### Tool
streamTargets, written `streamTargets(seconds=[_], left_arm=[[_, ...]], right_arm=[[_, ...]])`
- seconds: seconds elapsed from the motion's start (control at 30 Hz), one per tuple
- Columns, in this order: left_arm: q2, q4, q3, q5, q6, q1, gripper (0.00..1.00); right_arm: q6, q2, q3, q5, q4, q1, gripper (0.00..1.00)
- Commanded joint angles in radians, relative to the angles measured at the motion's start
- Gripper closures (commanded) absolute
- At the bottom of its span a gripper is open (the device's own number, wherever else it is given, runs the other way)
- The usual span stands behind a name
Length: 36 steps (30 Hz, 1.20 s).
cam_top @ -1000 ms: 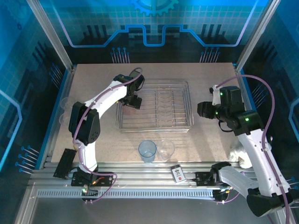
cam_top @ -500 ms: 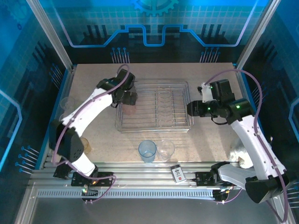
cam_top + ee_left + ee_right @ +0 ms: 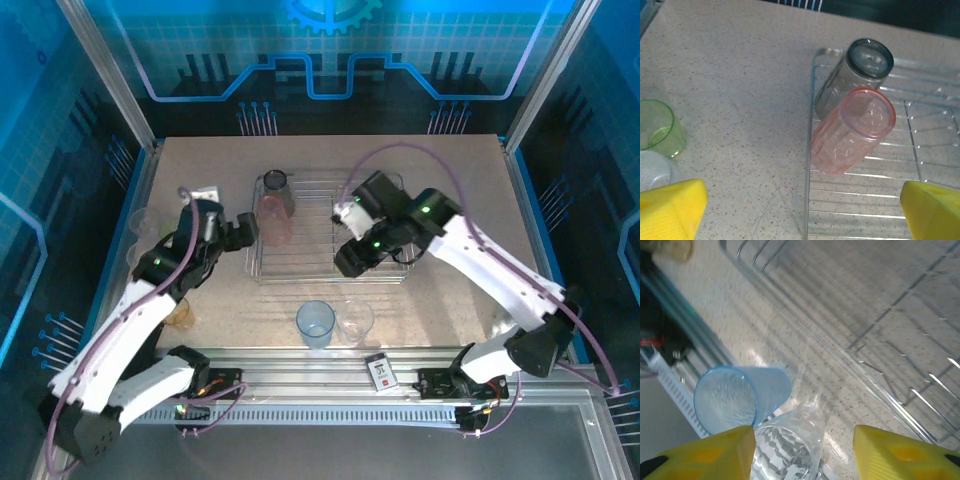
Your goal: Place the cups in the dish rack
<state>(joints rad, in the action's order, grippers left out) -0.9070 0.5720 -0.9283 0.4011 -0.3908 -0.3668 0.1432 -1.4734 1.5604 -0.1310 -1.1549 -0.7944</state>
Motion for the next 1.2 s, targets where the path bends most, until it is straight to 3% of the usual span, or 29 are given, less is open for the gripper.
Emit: streamTargets(seconds=[0.0,0.17,0.5,0.9,1.17], left_arm=[[0.107,-0.068,0.078,0.03,-0.103,0.019,0.01],[0.199,-0.038,0.134,0.009,-0.123,0.02,0.01],[0.308,-0.009,0.212,-0.015,-0.169,0.02,0.01],[0.299,-0.052,0.245,-0.018,-0.169,0.02,0.01],[0.298,-0.047,0.261,-0.022,-0.175,0.02,0.01]], right_arm=[[-0.098,-0.078,0.061,0.022,-0.104,-0.072,0.45],[-0.152,-0.198,0.113,0.05,-0.147,-0.16,0.46],[-0.203,-0.291,0.116,0.014,-0.143,-0.225,0.46],[-0.202,-0.361,0.108,0.04,-0.138,-0.259,0.5],[-0.199,-0.389,0.121,0.069,-0.141,-0.264,0.6]])
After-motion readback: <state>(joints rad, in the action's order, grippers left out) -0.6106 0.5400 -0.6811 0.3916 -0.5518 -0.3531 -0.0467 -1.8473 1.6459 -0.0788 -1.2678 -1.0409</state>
